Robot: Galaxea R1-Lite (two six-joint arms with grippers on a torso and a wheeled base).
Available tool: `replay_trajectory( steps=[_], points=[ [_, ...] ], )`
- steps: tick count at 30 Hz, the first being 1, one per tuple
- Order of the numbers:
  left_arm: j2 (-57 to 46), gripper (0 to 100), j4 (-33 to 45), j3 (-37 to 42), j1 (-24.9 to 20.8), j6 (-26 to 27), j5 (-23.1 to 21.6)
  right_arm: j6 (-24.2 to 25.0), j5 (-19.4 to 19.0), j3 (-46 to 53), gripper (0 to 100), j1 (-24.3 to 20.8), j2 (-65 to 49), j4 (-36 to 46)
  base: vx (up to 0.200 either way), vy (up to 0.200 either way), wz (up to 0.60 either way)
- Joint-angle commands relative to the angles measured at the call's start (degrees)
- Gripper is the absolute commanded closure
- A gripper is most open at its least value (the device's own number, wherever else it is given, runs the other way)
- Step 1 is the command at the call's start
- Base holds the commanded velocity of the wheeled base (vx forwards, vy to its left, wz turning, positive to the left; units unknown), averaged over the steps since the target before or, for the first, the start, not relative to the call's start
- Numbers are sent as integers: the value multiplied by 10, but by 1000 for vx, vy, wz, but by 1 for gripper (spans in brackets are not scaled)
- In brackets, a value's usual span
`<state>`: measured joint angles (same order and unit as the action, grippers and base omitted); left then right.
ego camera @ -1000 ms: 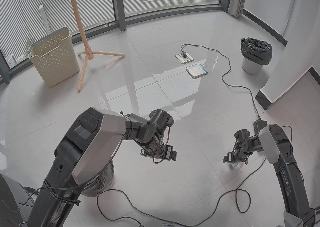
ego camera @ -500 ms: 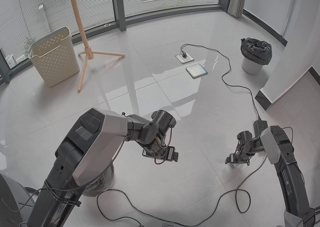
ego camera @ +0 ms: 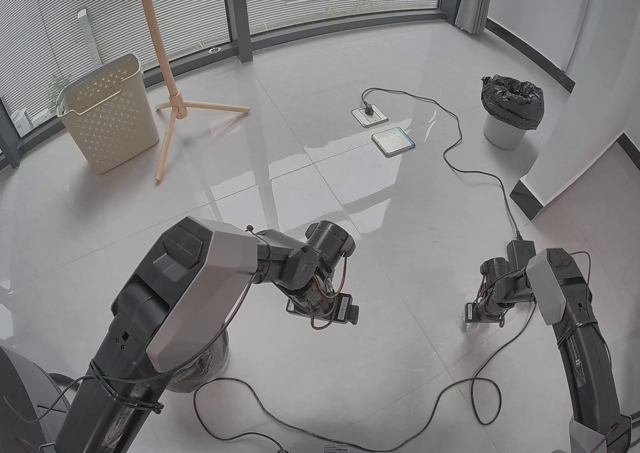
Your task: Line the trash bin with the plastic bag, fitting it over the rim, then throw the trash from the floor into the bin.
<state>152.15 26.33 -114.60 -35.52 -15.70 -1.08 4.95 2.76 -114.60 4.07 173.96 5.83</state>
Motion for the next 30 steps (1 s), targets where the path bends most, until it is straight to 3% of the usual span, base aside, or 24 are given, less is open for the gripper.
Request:
replay_trajectory(
  steps=[1,4,5,8,11,21,24,25,27,30],
  points=[
    [0,0,0,0,2,1,-1,17,-1,0,100,-6,-13,8,0,0,0],
    [-2,0,0,0,5,1,-2,88,-8,0,100,-16,-39,43,0,0,0],
    [-5,0,1,0,7,1,-3,154,-20,0,100,-27,-72,94,0,0,0],
    [-10,0,8,0,8,1,-6,262,-90,0,100,-45,-142,182,0,0,0],
    [-15,0,10,0,10,1,-6,321,-148,0,100,-59,-196,206,0,0,0],
    [-57,0,16,0,28,16,-16,312,-150,0,100,-147,-307,210,0,0,0],
    [-69,0,18,0,39,30,-22,256,-131,0,100,-160,-304,188,0,0,0],
    [-75,0,23,0,48,45,-36,215,-108,0,100,-164,-300,138,0,0,0],
    [-84,0,36,0,59,55,-56,168,-105,0,100,-169,-294,61,0,0,0],
    [-98,0,45,0,60,54,-57,126,-103,0,100,-185,-297,45,0,0,0]
  ],
)
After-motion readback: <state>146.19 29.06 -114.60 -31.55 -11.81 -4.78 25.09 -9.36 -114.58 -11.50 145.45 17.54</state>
